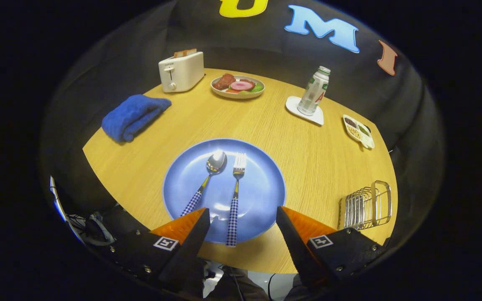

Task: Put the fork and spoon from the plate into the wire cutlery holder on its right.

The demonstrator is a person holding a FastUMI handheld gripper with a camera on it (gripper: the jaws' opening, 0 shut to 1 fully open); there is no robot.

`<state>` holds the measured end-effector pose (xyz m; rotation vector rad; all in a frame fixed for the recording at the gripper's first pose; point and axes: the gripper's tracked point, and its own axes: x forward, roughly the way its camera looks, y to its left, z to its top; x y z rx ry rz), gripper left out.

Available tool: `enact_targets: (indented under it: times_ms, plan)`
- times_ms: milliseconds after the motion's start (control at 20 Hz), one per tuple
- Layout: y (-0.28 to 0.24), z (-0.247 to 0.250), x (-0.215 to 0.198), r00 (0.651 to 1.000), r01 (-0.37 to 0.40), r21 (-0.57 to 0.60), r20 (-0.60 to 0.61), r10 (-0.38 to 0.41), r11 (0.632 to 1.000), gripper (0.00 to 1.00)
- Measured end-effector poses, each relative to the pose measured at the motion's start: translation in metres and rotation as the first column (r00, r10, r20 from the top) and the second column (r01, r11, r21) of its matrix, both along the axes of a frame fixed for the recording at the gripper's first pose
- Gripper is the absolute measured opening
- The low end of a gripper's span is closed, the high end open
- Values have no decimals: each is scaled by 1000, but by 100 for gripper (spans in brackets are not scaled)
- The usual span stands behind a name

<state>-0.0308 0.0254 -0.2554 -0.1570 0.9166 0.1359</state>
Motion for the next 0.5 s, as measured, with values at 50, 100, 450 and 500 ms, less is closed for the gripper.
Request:
enact_targets:
  times_ms: [50, 100, 450, 500]
  plan:
    - [1, -4, 2, 1000, -7, 3, -9, 7, 1000, 96]
    - [1, -8, 3, 1000, -7, -4, -23, 7, 1000, 88]
    - [1, -30, 8, 993, -26, -32, -119, 22, 999, 37]
    - [2, -34, 7, 990, -30, -38, -137, 25, 999, 37]
